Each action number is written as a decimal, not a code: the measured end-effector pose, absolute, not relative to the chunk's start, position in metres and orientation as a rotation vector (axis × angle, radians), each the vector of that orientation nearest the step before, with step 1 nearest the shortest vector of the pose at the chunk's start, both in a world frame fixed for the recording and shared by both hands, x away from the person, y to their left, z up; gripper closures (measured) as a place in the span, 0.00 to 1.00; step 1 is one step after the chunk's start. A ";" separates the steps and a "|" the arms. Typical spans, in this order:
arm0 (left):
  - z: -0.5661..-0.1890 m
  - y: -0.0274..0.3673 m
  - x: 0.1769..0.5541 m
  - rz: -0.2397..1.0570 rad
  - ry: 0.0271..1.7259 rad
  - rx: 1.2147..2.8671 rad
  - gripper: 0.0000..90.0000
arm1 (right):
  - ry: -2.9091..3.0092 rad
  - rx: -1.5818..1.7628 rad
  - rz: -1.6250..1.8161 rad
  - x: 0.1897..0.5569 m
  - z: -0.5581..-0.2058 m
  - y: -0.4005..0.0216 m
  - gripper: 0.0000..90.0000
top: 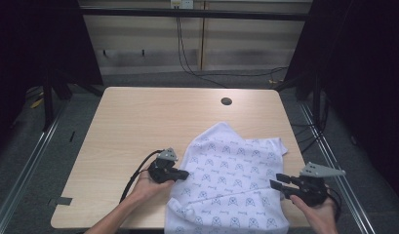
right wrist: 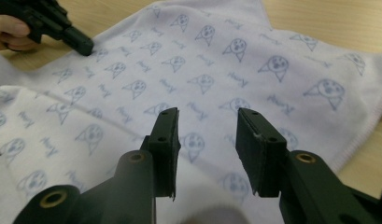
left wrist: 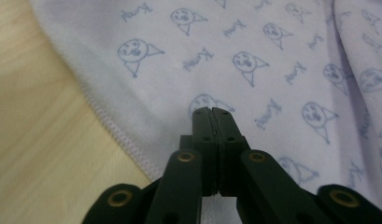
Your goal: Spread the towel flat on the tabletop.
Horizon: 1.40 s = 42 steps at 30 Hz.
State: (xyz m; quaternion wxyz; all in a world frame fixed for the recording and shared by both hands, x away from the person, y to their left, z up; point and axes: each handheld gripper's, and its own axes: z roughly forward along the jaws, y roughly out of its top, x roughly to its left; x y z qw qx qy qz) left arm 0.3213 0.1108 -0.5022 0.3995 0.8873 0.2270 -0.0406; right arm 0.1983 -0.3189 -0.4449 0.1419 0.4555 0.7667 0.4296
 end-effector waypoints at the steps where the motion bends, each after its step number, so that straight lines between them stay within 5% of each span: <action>1: -0.501 0.115 0.317 -0.082 0.570 2.261 1.00 | 2.225 1.307 1.242 0.203 -0.446 -0.316 0.67; 10: -0.498 0.179 0.262 -0.223 0.586 2.257 1.00 | 2.377 1.243 1.074 0.263 -0.466 -0.271 0.62; 17: -0.491 0.189 0.305 -0.061 0.745 2.076 0.83 | 2.383 1.268 1.034 0.313 -0.486 -0.252 0.60; 20: -0.491 0.185 0.321 -0.030 0.767 2.059 0.76 | 2.399 1.261 0.993 0.318 -0.492 -0.247 0.71; 21: -0.492 0.182 0.326 -0.011 0.779 2.046 0.72 | 2.421 1.250 0.963 0.316 -0.495 -0.245 0.89; 23: -0.496 0.172 0.338 0.025 0.782 2.081 0.69 | 2.410 1.239 0.962 0.309 -0.493 -0.245 1.00; 27: -0.502 0.166 0.340 0.010 0.779 2.133 0.69 | 2.403 1.207 1.063 0.294 -0.479 -0.249 1.00; 30: -0.501 0.166 0.335 0.014 0.770 2.155 0.90 | 2.414 1.160 1.064 0.276 -0.471 -0.252 1.00; 31: -0.503 0.166 0.332 0.019 0.745 2.182 0.96 | 2.399 1.212 1.022 0.276 -0.474 -0.259 0.82; 42: -0.504 0.173 0.333 -0.036 0.745 2.169 0.97 | 2.241 1.378 1.038 0.349 -0.494 -0.278 0.67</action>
